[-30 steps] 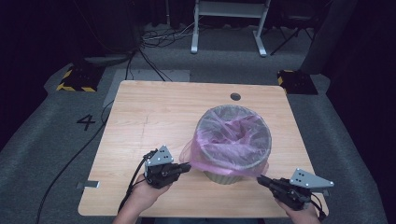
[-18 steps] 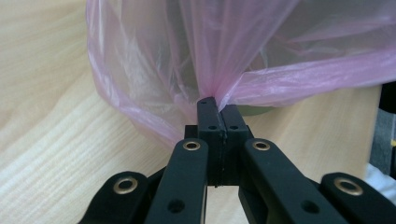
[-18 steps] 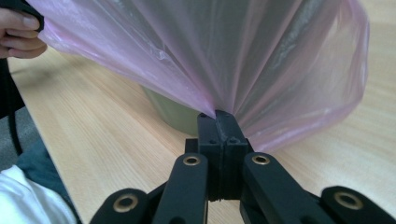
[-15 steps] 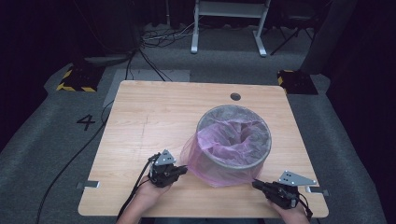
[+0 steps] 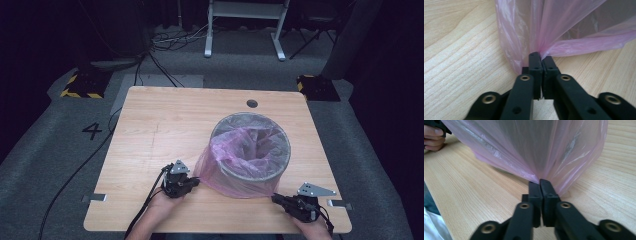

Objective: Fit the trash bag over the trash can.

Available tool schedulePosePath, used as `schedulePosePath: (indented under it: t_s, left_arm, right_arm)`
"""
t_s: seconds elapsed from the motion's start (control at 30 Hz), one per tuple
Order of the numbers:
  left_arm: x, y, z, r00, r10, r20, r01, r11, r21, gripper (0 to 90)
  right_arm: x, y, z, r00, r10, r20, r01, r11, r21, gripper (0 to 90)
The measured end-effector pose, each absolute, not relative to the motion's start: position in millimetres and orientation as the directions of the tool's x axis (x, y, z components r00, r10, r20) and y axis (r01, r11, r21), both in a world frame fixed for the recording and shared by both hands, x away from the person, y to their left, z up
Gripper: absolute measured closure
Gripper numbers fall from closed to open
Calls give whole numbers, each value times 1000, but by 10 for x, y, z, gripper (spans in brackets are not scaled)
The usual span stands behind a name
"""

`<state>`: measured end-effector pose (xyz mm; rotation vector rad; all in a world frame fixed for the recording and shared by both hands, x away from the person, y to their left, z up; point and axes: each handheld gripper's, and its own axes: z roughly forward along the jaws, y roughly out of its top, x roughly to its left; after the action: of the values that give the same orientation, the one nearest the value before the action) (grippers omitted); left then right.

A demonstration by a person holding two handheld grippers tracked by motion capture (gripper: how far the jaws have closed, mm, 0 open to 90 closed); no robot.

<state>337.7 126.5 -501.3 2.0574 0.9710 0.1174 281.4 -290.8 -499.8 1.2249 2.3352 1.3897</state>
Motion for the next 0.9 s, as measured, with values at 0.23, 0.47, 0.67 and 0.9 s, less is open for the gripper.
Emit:
schedulePosePath:
  t_s: [0.23,0.47,0.67,0.9]
  left_arm:
    - [3354,1354,-4938,676,700,-230,592,-331,735,331]
    - [3255,1488,-4842,704,672,-230,567,-336,752,118]
    - [3128,1659,-4871,726,652,-218,560,-376,738,90]
    - [3090,1906,-4891,663,714,-227,593,-315,741,90]
  right_arm:
    - [2808,-2967,-4944,-632,725,273,547,167,820,437]
    - [2821,-3032,-4897,-620,723,305,547,119,828,182]
    - [2825,-3122,-4880,-599,739,309,544,93,834,165]
    - [2830,-3215,-4844,-576,760,301,526,63,848,155]
